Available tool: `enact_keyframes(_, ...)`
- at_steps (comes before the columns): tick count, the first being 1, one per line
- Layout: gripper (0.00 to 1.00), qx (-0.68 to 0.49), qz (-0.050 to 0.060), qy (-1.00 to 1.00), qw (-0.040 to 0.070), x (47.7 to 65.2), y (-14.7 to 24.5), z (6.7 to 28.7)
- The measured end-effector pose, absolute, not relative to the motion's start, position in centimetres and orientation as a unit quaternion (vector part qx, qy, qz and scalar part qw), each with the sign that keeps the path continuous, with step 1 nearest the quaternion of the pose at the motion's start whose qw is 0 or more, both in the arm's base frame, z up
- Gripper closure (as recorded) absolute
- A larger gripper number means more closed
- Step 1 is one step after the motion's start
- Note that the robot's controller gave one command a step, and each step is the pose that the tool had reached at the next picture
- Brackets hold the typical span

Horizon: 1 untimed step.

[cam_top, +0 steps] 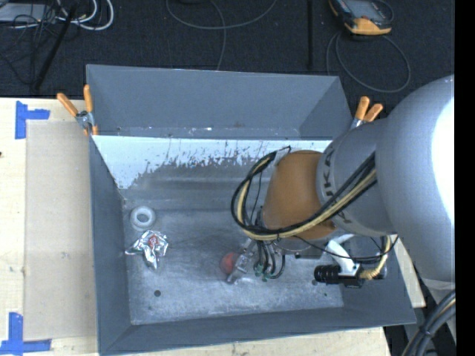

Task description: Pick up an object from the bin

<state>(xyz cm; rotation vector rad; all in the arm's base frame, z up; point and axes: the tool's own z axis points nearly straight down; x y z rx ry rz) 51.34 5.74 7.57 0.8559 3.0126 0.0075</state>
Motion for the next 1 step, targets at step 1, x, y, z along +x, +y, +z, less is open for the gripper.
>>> enact_keyframes(1, 1.0, 0.272, 0.001, 0.962, 0.003, 51.52, 5.74, 16.5)
